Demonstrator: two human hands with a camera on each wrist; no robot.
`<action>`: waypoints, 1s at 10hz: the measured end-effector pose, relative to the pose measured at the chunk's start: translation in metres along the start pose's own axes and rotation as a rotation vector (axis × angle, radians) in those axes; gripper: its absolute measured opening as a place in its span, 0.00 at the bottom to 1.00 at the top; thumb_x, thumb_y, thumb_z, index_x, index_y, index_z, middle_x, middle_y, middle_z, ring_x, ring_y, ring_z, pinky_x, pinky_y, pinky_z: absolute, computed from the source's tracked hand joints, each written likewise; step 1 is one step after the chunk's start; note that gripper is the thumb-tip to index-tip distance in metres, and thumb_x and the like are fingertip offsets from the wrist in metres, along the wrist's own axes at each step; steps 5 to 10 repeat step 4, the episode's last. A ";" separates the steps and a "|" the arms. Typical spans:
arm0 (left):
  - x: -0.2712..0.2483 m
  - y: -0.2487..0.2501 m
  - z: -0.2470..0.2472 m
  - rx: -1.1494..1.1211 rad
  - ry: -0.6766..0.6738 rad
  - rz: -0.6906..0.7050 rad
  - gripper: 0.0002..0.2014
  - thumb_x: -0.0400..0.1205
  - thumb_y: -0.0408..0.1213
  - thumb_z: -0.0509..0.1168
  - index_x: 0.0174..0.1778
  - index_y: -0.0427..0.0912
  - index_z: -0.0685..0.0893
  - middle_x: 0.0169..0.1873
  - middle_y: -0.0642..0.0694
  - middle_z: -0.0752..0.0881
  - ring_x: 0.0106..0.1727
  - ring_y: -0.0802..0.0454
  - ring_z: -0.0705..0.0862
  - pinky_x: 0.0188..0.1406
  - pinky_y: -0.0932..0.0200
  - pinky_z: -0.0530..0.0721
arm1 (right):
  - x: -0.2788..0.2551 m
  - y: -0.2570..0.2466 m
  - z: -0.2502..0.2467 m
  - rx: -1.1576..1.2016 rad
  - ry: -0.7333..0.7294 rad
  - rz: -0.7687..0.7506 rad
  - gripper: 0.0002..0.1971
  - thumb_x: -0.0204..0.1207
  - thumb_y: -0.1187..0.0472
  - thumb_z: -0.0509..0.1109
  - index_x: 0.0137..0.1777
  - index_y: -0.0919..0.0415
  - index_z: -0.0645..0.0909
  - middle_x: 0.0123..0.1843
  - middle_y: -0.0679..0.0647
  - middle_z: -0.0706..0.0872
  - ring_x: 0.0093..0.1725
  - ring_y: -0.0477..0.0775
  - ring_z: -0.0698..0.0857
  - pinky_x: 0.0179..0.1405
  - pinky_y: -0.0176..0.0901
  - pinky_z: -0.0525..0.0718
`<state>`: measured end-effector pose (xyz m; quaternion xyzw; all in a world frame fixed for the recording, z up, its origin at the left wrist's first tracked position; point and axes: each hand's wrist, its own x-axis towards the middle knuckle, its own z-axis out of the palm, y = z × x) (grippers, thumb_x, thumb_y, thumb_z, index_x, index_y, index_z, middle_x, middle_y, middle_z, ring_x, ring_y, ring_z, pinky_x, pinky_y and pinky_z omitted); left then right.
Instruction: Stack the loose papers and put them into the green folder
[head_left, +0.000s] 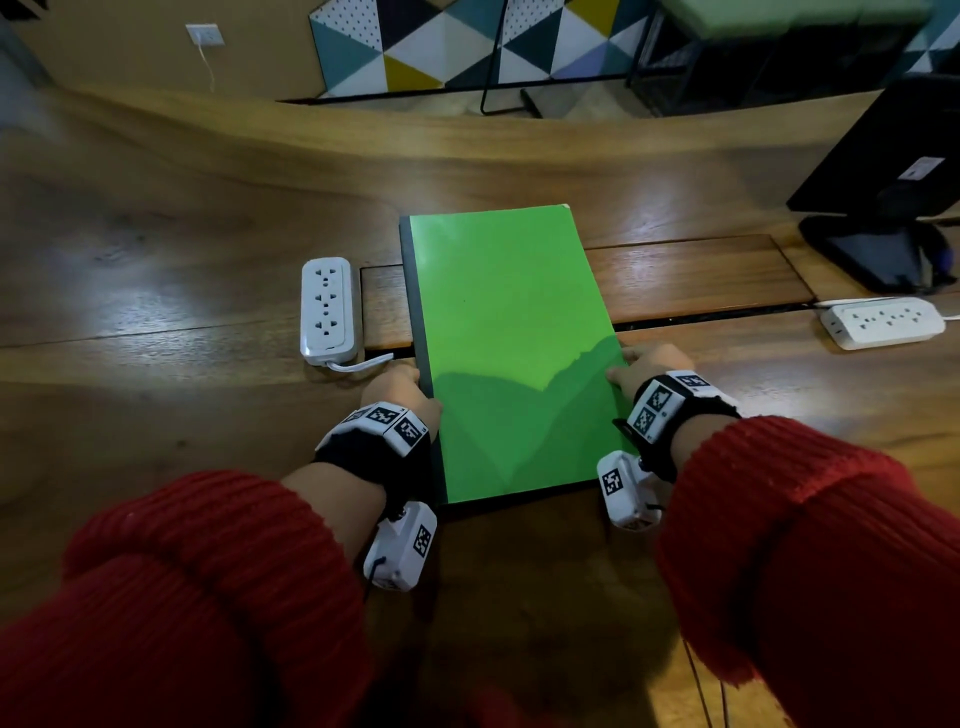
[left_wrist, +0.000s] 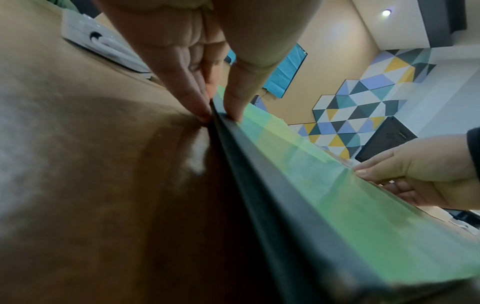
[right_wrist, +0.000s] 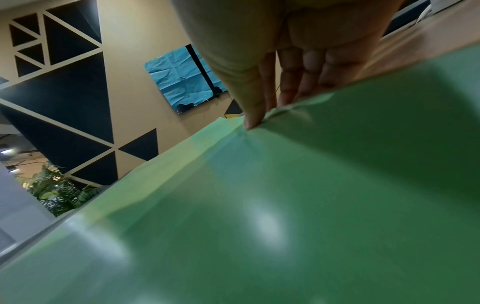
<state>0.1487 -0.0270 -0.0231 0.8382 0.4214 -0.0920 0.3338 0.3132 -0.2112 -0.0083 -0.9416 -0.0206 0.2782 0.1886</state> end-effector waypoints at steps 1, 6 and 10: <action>-0.003 0.000 -0.002 0.046 -0.009 0.015 0.12 0.77 0.38 0.63 0.54 0.39 0.83 0.52 0.39 0.87 0.51 0.39 0.84 0.44 0.57 0.77 | -0.009 0.006 0.006 0.028 0.017 0.034 0.20 0.77 0.57 0.68 0.68 0.60 0.75 0.57 0.61 0.87 0.47 0.59 0.85 0.49 0.50 0.88; -0.029 -0.010 0.002 0.104 -0.153 0.099 0.19 0.77 0.34 0.60 0.65 0.39 0.76 0.63 0.39 0.83 0.61 0.41 0.82 0.60 0.53 0.79 | -0.038 0.056 0.024 0.096 0.066 0.010 0.26 0.76 0.58 0.67 0.73 0.62 0.68 0.70 0.60 0.80 0.63 0.62 0.82 0.58 0.52 0.83; -0.029 -0.010 0.002 0.104 -0.153 0.099 0.19 0.77 0.34 0.60 0.65 0.39 0.76 0.63 0.39 0.83 0.61 0.41 0.82 0.60 0.53 0.79 | -0.038 0.056 0.024 0.096 0.066 0.010 0.26 0.76 0.58 0.67 0.73 0.62 0.68 0.70 0.60 0.80 0.63 0.62 0.82 0.58 0.52 0.83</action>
